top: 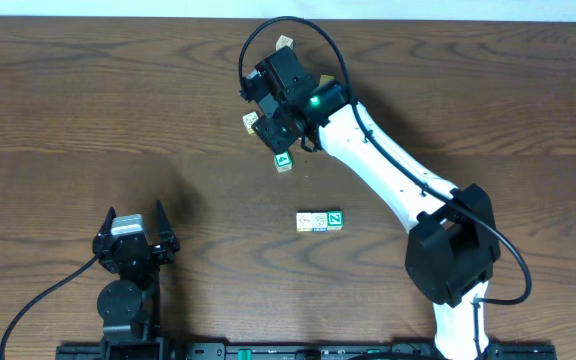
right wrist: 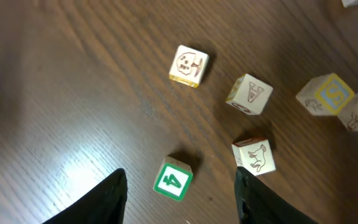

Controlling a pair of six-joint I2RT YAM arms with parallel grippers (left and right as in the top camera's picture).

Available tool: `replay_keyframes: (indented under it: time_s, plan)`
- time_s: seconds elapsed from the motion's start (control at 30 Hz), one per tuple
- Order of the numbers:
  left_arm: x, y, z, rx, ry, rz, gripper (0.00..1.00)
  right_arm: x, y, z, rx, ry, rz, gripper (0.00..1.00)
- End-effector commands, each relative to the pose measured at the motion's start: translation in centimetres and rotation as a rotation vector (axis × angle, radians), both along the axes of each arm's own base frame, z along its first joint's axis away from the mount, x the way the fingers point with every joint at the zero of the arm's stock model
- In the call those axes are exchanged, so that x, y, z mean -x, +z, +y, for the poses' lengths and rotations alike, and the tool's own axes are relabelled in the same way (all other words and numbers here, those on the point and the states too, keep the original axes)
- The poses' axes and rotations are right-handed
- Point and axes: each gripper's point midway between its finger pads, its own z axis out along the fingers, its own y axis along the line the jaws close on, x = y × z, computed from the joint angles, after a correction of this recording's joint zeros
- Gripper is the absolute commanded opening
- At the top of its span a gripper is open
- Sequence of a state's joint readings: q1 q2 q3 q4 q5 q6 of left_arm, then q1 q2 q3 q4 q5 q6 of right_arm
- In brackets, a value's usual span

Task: Lift 4 blocks
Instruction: 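Lift the 4 block with the right gripper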

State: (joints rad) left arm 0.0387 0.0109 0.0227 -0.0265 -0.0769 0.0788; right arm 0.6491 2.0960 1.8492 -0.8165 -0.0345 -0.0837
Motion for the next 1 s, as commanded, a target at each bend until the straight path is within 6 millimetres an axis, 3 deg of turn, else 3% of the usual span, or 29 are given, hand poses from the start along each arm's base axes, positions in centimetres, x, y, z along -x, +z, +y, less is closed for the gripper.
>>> replay_keyframes:
  time_s: [0.0, 0.37, 0.77, 0.97]
  plan:
    - [0.1, -1.8, 0.3, 0.005, 0.018, 0.053, 0.75, -0.3, -2.8, -1.0, 0.050, -0.170, 0.036, 0.49]
    - [0.1, -1.8, 0.3, 0.005, 0.018, 0.053, 0.76, 1.3, -4.8, -1.8, 0.061, -0.415, 0.134, 0.46]
    - [0.1, -1.8, 0.3, 0.005, 0.018, 0.053, 0.75, 3.0, -9.1, -2.5, 0.143, -0.422, 0.205, 0.46]
    - [0.1, -1.8, 0.3, 0.005, 0.018, 0.053, 0.76, 3.1, -9.9, -2.5, 0.140, -0.418, 0.202, 0.47]
